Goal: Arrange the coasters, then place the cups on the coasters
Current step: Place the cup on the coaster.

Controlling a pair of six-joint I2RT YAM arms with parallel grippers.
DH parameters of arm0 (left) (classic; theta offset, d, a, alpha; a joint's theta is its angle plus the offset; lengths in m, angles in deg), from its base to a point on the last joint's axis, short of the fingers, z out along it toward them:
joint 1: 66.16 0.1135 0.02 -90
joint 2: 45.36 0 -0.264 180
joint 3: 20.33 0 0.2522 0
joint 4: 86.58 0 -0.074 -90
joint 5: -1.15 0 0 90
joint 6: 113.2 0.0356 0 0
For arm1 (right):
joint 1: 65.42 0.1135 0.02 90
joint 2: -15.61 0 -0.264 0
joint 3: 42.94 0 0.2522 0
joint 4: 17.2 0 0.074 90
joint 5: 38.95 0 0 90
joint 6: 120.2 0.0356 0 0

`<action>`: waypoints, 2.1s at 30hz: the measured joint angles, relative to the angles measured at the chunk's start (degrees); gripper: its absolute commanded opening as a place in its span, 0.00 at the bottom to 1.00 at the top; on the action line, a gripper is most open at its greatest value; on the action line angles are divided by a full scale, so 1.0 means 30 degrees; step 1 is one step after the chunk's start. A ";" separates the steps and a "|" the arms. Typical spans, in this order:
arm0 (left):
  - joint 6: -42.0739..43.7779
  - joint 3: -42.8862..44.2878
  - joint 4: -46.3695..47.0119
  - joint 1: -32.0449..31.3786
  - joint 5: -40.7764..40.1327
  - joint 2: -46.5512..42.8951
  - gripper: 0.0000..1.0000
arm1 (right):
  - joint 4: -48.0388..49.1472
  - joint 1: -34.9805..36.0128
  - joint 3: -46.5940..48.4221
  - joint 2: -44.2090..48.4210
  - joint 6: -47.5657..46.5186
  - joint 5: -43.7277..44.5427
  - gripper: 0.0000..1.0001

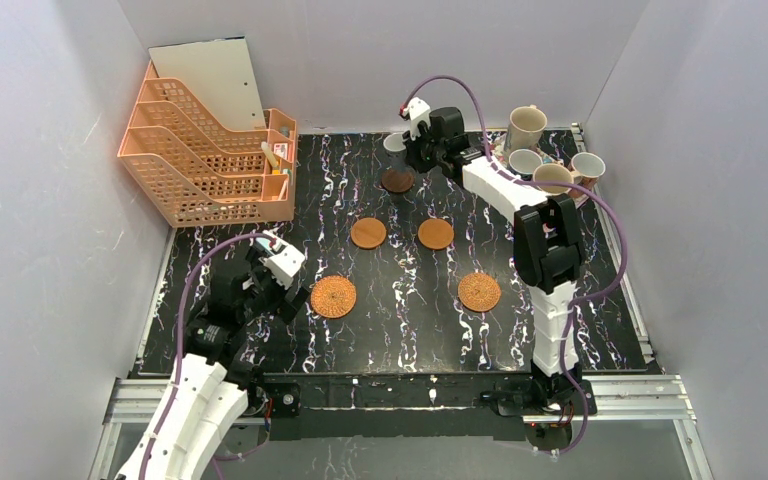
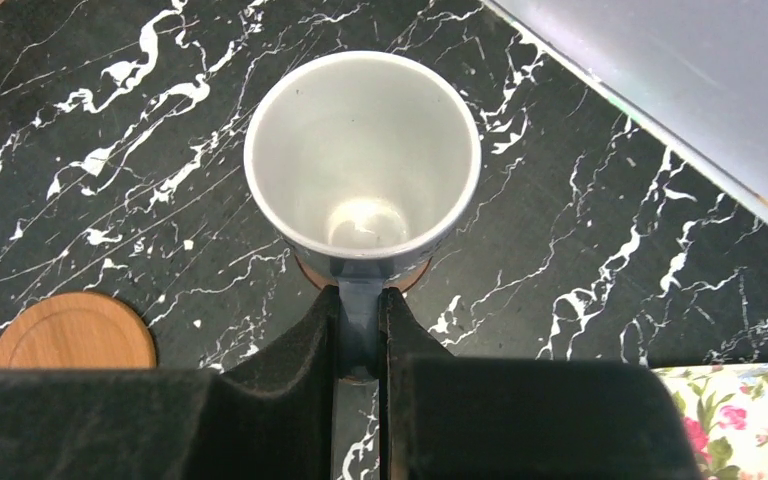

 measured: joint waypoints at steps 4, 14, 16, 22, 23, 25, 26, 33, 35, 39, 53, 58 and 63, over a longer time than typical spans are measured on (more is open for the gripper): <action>-0.0044 -0.0007 0.0000 0.0000 -0.0007 0.0488 0.98 | -0.0080 0.0000 -0.0095 -0.0095 0.0459 -0.0415 0.01; -0.0138 -0.0102 0.0007 0.0000 -0.0182 0.0357 0.98 | 0.1880 0.0000 -0.1282 -0.0095 0.1049 -0.1078 0.01; -0.0146 -0.0109 0.0015 0.0000 -0.0197 0.0102 0.98 | 0.2251 -0.0015 -0.1792 -0.0095 0.1217 -0.1260 0.01; -0.0153 -0.0109 0.0015 0.0000 -0.0233 -0.0124 0.98 | 0.4182 -0.0262 -0.3570 -0.0095 0.1945 -0.2302 0.01; -0.0153 -0.0109 0.0015 0.0000 -0.0240 -0.0131 0.98 | 0.4503 -0.0335 -0.3832 -0.0087 0.2040 -0.2448 0.01; -0.0168 -0.0109 0.0007 0.0000 -0.0255 -0.0131 0.98 | 0.5472 -0.0539 -0.4634 -0.0073 0.2375 -0.2769 0.01; -0.0175 -0.0109 0.0015 0.0000 -0.0262 -0.0131 0.98 | 0.5894 -0.0656 -0.5020 -0.0073 0.2528 -0.2820 0.01; -0.0211 -0.0117 0.0015 0.0124 -0.0342 -0.0189 0.98 | 0.7643 -0.1188 -0.6237 -0.0073 0.3016 -0.2667 0.01; -0.0211 -0.0117 0.0007 0.0138 -0.0372 -0.0189 0.98 | 0.8080 -0.1224 -0.6244 -0.0073 0.3024 -0.2623 0.01; -0.0219 -0.0117 0.0015 0.0146 -0.0379 -0.0219 0.98 | 0.8823 -0.1217 -0.6244 -0.0073 0.3016 -0.2630 0.01; -0.0291 -0.0117 0.0007 0.0248 -0.0386 -0.0219 0.98 | 0.9355 -0.0962 -0.6244 -0.0095 0.2696 -0.1770 0.01; -0.0291 -0.0138 0.0015 0.0255 -0.0393 -0.0248 0.98 | 0.9406 -0.0867 -0.6244 -0.0372 0.2659 -0.1770 0.01; -0.0291 -0.0146 0.0015 0.0284 -0.0386 -0.0372 0.98 | 0.9355 -0.0852 -0.6244 -0.0831 0.2637 -0.1756 0.01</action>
